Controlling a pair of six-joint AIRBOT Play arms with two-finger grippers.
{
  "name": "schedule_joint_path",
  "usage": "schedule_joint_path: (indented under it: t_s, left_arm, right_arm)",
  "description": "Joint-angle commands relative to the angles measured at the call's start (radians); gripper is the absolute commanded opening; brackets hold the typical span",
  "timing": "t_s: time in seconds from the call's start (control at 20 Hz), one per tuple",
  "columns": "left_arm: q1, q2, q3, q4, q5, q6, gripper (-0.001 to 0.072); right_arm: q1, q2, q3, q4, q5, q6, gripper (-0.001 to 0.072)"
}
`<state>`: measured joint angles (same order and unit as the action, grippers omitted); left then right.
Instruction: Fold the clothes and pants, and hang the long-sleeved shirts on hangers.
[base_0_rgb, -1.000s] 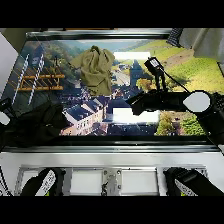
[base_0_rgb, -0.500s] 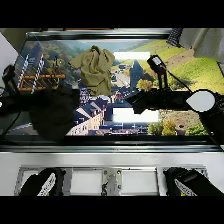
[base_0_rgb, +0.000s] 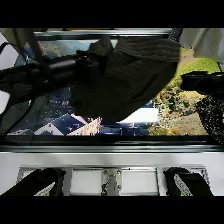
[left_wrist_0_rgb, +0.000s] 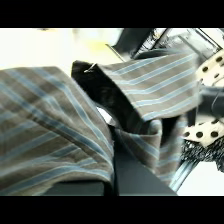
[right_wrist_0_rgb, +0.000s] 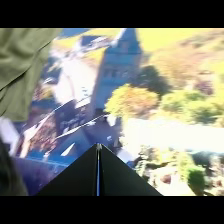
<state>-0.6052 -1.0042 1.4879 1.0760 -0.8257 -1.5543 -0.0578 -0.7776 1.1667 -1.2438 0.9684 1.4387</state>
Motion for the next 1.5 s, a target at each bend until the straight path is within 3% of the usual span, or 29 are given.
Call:
schedule_joint_path:
  t_s: [0.0, 0.25, 0.3, 0.4, 0.45, 0.85, 0.9, 0.95, 1.0, 1.05, 1.25, 1.45]
  left_arm:
    - [-0.035, -0.106, 0.028, 0.113, -0.080, -0.062, 0.0015]
    - [0.052, -0.151, -0.354, 0.134, -0.142, -0.085, 0.0015]
    - [0.062, -0.162, -0.431, 0.134, -0.140, -0.086, 0.0015]
    - [0.087, -0.182, -0.531, 0.133, -0.146, -0.088, 0.0015]
    - [0.104, -0.192, -0.560, 0.132, -0.157, -0.088, 0.0015]
    - [0.232, -0.198, -0.591, 0.073, -0.190, -0.088, 0.0015]
    - [0.245, -0.194, -0.591, 0.072, -0.201, -0.087, 0.0042]
    - [0.257, -0.180, -0.591, 0.072, -0.211, -0.084, 0.0342]
    - [0.271, -0.156, -0.591, 0.072, -0.218, -0.084, 0.0592]
    - [0.290, -0.121, -0.591, 0.072, -0.220, -0.084, 0.0629]
    - [0.367, 0.045, -0.591, 0.073, -0.222, -0.070, 0.0629]
    - [0.348, 0.113, -0.591, 0.073, -0.257, 0.121, 0.0629]
  right_arm:
    - [-0.111, 0.039, 0.004, -0.040, 0.010, 0.043, 0.0013]
    - [-0.121, 0.032, -0.057, -0.026, 0.036, 0.043, 0.0022]
    - [-0.121, 0.028, -0.085, -0.004, 0.040, 0.043, 0.0076]
    - [-0.120, 0.003, -0.150, 0.059, 0.066, 0.042, 0.0606]
    - [-0.119, -0.018, -0.181, 0.091, 0.080, 0.041, 0.0683]
    - [0.059, -0.401, -0.347, 0.307, 0.091, -0.140, 0.0683]
    - [0.104, -0.460, -0.347, 0.344, 0.081, -0.164, 0.0683]
    - [0.141, -0.505, -0.347, 0.385, 0.071, -0.190, 0.0683]
    - [0.171, -0.540, -0.347, 0.423, 0.063, -0.216, 0.0682]
    - [0.198, -0.569, -0.347, 0.462, 0.058, -0.238, 0.0682]
    - [0.249, -0.603, -0.347, 0.531, 0.056, -0.288, 0.0666]
    - [0.249, -0.603, -0.347, 0.530, 0.057, -0.288, 0.0664]
